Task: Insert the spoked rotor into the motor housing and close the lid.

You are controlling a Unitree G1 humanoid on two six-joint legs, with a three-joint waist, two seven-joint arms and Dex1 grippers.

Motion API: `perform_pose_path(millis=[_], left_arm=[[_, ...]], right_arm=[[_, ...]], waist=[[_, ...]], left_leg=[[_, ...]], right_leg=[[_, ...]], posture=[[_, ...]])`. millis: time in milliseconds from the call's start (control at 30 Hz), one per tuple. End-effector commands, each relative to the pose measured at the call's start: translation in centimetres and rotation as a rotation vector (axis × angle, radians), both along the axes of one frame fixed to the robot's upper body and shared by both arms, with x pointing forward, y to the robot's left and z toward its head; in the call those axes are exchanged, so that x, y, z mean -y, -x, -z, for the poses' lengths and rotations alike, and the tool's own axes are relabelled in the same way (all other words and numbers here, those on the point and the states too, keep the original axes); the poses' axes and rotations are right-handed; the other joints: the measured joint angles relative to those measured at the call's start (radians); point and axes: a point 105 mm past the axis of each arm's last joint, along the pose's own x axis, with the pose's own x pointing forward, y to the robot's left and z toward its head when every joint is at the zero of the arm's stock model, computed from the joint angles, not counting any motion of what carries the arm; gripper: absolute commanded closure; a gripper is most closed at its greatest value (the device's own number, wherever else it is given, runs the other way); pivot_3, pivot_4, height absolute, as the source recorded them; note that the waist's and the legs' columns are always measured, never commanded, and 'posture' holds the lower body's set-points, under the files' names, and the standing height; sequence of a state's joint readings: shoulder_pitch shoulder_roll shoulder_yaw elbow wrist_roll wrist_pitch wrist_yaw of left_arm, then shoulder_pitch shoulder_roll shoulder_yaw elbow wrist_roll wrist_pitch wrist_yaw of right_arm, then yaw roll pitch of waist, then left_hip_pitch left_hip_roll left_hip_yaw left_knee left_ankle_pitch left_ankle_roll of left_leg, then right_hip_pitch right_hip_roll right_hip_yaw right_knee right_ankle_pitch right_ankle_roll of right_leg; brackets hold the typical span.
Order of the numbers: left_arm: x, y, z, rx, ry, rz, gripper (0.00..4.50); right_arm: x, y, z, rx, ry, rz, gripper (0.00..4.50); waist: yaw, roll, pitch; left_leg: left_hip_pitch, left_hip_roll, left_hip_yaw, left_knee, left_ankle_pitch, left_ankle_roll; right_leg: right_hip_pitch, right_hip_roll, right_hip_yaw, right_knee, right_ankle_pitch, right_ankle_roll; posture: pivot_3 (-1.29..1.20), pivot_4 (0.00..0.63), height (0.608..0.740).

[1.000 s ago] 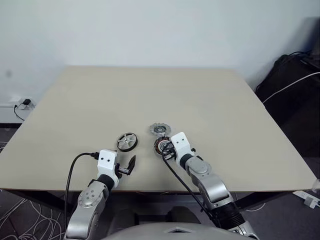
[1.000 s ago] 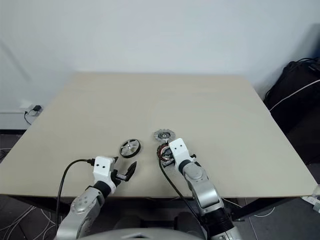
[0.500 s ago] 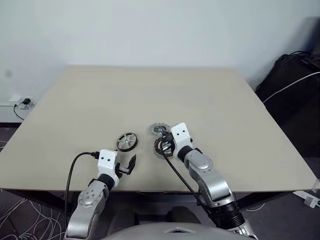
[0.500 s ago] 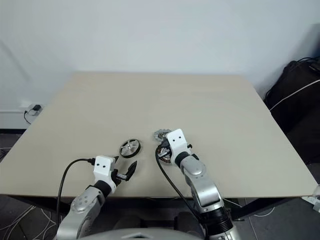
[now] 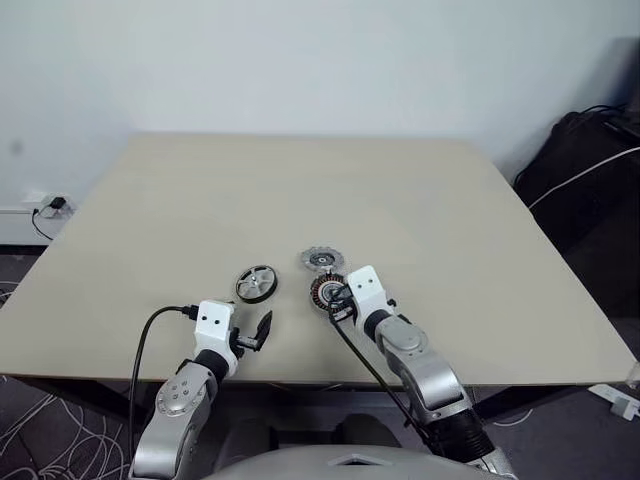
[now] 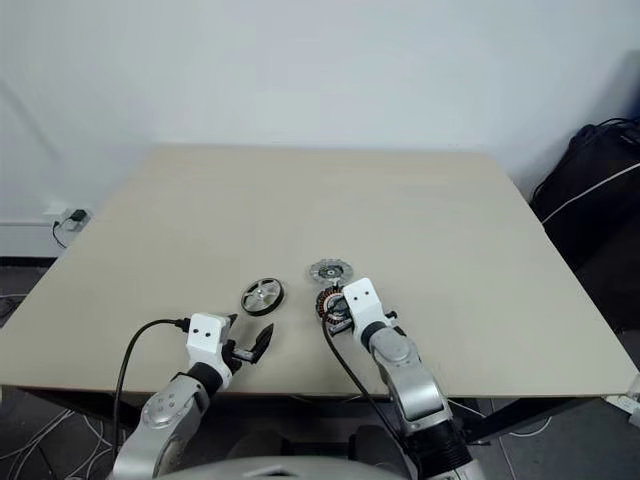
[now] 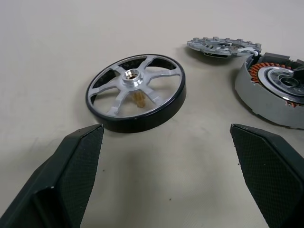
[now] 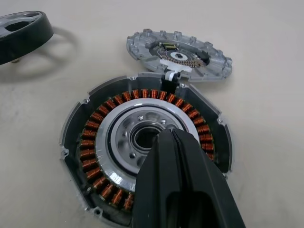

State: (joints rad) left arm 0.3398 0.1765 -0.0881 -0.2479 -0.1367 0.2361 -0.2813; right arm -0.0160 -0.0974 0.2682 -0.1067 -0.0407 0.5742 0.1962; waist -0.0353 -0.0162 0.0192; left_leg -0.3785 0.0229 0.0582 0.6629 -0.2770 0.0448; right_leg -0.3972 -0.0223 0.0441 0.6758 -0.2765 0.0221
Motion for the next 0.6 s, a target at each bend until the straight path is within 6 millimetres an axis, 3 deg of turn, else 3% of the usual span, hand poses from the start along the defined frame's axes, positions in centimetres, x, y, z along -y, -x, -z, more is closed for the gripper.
perform_pose_path(millis=[33, 167, 333, 433, 567, 600], left_arm=[[0.6, -0.6, -1.5, 0.062, 0.012, 0.014, 0.0], [0.6, -0.7, -1.5, 0.063, 0.013, 0.015, 0.0], [0.7, -0.7, -1.5, 0.063, 0.017, 0.012, 0.0], [0.7, -0.7, -1.5, 0.063, 0.018, 0.009, 0.0], [0.7, -0.7, -1.4, 0.063, 0.02, 0.005, 0.0], [0.7, -0.7, -1.4, 0.063, 0.02, 0.005, 0.0]], right_arm=[[-0.6, -0.9, -3.5, 0.104, -0.045, -0.002, 4.48], [-1.2, -0.9, -4.6, 0.106, -0.052, -0.02, 4.48], [-1.4, -0.6, -4.4, 0.062, -0.022, -0.037, 4.48], [-1.6, -0.6, -4.4, 0.04, -0.013, -0.038, 3.92], [-1.9, -0.9, -5.0, 0.021, -0.039, -0.006, 2.65], [-2.0, -1.0, -5.2, 0.019, -0.049, -0.002, 2.65]], waist=[[-0.001, 0.001, 0.001], [-0.002, 0.001, 0.001], [-0.001, 0.001, 0.001], [-0.001, 0.001, 0.001], [-0.002, 0.001, 0.001], [-0.003, 0.001, 0.001]], left_leg=[[0.0, 0.0, 0.0, 0.0, 0.0, 0.0], [-0.002, 0.0, 0.0, -0.001, 0.0, 0.0], [-0.002, 0.0, 0.0, -0.001, 0.0, 0.0], [-0.002, 0.0, 0.0, 0.0, 0.0, 0.0], [-0.002, 0.0, 0.0, 0.0, 0.0, 0.0], [-0.002, 0.0, 0.0, -0.001, 0.0, 0.0]], right_leg=[[0.0, 0.0, 0.0, 0.0, -0.001, 0.001], [-0.001, 0.0, 0.0, 0.0, 0.002, -0.002], [-0.001, 0.0, 0.0, 0.0, 0.001, -0.002], [-0.001, 0.0, 0.0, 0.0, 0.001, -0.002], [-0.001, 0.0, 0.0, 0.0, 0.001, -0.002], [-0.001, 0.0, 0.0, 0.0, 0.001, -0.002]], posture=[[0.0, 0.0, 0.74], [0.0, 0.0, 0.74], [0.0, 0.0, 0.74], [0.0, 0.0, 0.74], [0.0, 0.0, 0.74], [0.0, 0.0, 0.74]])
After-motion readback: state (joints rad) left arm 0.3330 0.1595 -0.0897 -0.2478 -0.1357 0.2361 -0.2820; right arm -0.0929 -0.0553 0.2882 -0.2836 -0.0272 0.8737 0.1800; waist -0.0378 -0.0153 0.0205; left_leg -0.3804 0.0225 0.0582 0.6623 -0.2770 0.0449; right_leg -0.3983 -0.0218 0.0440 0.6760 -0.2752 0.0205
